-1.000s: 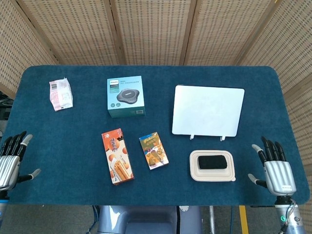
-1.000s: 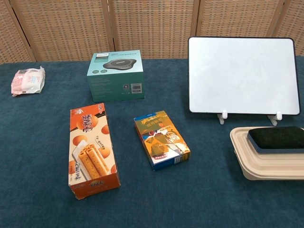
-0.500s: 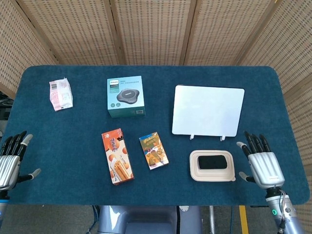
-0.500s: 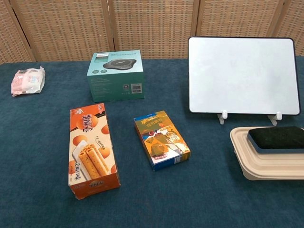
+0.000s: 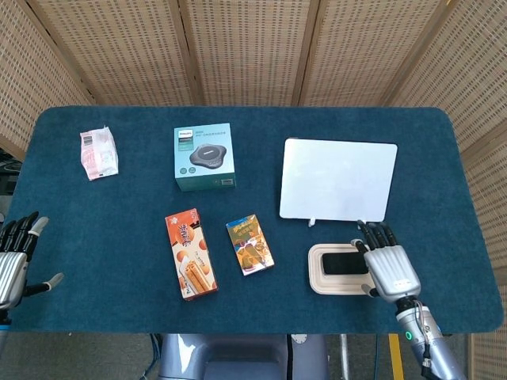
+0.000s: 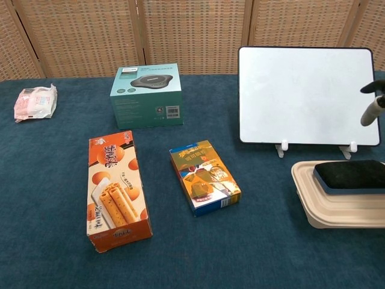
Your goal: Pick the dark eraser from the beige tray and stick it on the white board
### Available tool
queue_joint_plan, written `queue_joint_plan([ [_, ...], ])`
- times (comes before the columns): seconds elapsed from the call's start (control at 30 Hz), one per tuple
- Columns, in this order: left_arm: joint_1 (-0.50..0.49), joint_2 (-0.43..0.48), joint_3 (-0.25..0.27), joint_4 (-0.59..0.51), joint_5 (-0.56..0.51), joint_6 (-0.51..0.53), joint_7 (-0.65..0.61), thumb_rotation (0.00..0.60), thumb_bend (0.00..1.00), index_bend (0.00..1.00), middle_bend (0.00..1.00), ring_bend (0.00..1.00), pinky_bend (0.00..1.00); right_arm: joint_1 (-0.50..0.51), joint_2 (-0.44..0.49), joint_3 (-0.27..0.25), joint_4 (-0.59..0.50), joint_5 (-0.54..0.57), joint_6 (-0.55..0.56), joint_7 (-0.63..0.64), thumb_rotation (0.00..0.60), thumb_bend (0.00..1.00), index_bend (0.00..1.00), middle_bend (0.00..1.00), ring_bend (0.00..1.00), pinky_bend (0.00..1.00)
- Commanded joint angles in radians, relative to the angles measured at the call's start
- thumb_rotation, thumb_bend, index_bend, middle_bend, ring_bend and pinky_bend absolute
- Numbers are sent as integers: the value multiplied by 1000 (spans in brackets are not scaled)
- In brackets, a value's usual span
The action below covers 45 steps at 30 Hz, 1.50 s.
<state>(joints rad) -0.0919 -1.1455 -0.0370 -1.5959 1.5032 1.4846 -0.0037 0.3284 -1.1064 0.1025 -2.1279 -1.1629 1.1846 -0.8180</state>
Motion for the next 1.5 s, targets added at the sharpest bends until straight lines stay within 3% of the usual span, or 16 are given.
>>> queue_joint_plan([
  [0.03, 0, 1, 0, 1, 0, -1, -2, 600, 137, 0, 0, 0, 0, 29, -41, -1, -11, 50, 7, -51, 600, 0, 245, 0, 0, 0],
  [0.7, -6, -7, 5, 4, 0, -15, 8, 600, 136, 0, 0, 0, 0, 139, -140, 2, 50, 216, 8, -145, 600, 49, 273, 0, 0, 0],
  [1.5, -8, -10, 11, 3, 11, -17, 16, 600, 136, 0, 0, 0, 0, 276, -149, -12, 12, 441, 68, -321, 600, 53, 302, 0, 0, 0],
])
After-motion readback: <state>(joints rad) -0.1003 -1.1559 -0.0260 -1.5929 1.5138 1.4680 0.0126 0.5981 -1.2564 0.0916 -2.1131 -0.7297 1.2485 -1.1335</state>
